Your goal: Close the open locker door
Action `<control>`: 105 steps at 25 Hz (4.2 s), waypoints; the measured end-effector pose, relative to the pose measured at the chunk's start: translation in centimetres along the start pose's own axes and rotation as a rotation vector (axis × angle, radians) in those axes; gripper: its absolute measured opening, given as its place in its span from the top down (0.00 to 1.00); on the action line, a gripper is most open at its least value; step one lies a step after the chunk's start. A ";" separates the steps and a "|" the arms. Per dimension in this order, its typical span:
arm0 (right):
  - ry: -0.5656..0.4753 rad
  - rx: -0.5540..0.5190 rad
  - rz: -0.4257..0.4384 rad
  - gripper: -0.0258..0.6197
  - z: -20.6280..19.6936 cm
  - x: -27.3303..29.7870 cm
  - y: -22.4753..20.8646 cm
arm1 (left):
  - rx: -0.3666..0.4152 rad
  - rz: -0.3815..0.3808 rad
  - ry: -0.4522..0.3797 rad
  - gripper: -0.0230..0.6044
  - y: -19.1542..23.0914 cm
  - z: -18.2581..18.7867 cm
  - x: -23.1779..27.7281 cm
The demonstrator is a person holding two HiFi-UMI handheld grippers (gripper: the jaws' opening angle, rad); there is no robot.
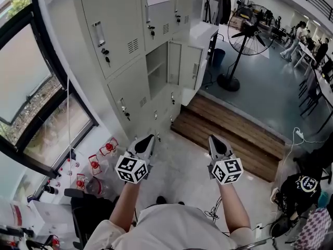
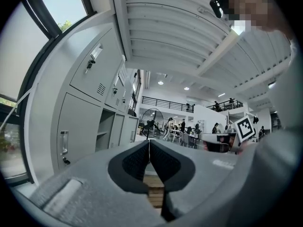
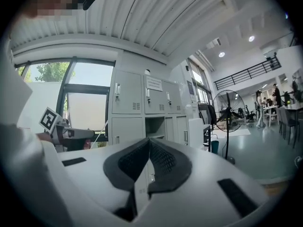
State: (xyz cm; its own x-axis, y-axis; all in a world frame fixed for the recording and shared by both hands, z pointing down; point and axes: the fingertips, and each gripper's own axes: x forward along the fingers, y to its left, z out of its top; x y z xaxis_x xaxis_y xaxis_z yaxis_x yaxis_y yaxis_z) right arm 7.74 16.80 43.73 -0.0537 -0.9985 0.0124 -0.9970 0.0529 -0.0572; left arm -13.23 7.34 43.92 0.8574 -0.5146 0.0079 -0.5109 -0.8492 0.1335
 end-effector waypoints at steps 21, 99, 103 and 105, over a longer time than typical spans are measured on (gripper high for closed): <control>0.033 -0.011 -0.073 0.80 -0.9 1.5 0.4 | -0.034 -0.046 0.026 0.94 2.4 -1.3 0.8; 0.206 0.054 0.016 0.80 -7.5 40.2 -26.6 | -0.057 0.018 0.157 0.94 18.7 -5.4 35.0; 0.230 0.043 -0.002 0.80 -7.9 42.4 -27.7 | -0.060 -0.034 0.163 0.94 18.5 -5.6 36.4; 0.247 0.045 -0.009 0.80 -8.1 43.4 -28.6 | -0.067 -0.054 0.164 0.94 18.4 -5.8 36.9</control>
State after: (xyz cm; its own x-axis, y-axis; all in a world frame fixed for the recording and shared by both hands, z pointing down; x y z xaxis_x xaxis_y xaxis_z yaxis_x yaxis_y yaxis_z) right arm 33.44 -27.93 54.00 -0.0622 -0.9645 0.2567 -0.9943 0.0375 -0.1001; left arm 9.37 -26.56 52.39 0.8849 -0.4375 0.1599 -0.4632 -0.8624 0.2042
